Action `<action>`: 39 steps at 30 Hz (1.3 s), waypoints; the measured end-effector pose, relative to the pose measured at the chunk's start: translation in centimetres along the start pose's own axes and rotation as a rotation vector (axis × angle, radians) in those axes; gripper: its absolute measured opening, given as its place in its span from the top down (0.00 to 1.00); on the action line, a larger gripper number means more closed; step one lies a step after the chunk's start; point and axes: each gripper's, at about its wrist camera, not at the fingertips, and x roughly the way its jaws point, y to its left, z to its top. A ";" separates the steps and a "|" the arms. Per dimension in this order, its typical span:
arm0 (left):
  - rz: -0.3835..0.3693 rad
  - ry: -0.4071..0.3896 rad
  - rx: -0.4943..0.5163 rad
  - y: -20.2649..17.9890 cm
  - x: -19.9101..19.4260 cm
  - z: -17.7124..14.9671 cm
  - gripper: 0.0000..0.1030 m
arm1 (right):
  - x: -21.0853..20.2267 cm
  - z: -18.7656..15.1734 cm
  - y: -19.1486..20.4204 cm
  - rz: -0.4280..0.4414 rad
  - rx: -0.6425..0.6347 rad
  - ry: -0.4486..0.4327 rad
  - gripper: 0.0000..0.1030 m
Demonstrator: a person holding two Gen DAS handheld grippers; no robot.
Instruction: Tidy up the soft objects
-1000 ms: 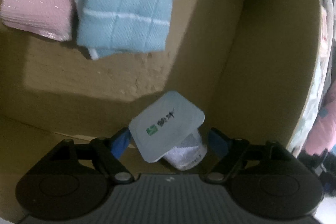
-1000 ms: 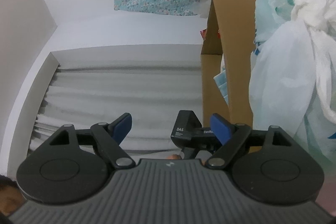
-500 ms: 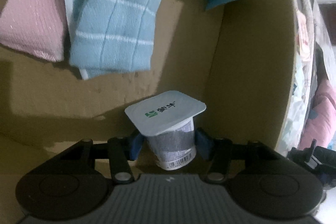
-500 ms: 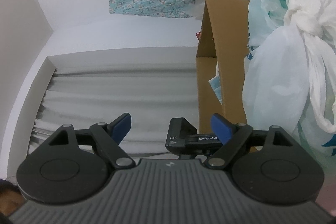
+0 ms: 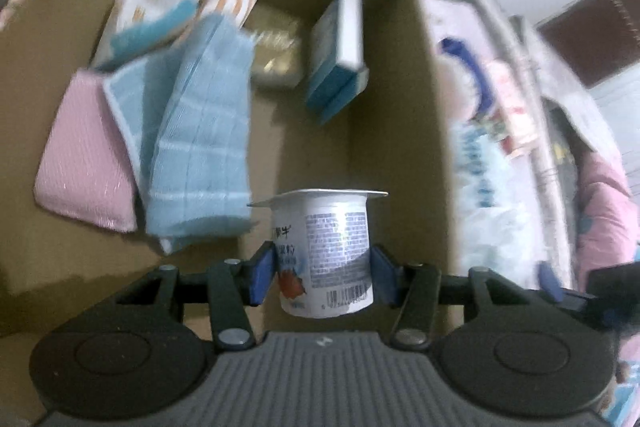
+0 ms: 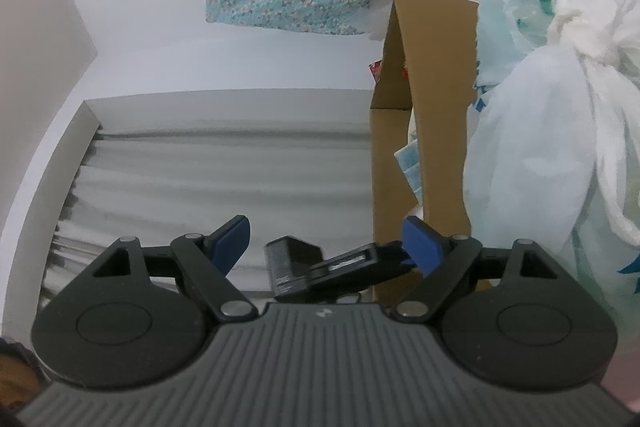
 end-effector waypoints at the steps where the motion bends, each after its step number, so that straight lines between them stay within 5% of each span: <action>1: -0.020 -0.029 0.010 -0.1 -1.0 -0.1 0.50 | 0.2 0.0 0.2 -0.004 -0.005 0.006 0.18; 9: -0.182 -0.268 0.173 -4.7 -6.6 -2.4 0.49 | 4.0 -0.2 2.2 -0.035 -0.043 0.105 0.17; 15: -0.229 -0.341 0.275 -7.1 -8.4 -4.9 0.49 | 6.8 -0.1 4.3 -0.051 -0.097 0.145 0.17; 32: -0.040 -0.393 0.547 -7.8 -7.5 -4.9 0.49 | 11.6 2.3 6.2 -0.163 -0.213 0.224 0.66; 36: -0.003 -0.351 0.518 -7.3 -6.4 -3.8 0.49 | 13.1 3.0 6.4 -0.194 -0.251 0.250 0.81; 39: 0.009 -0.327 0.493 -6.7 -5.6 -2.7 0.50 | 14.3 3.3 7.0 -0.250 -0.324 0.260 0.82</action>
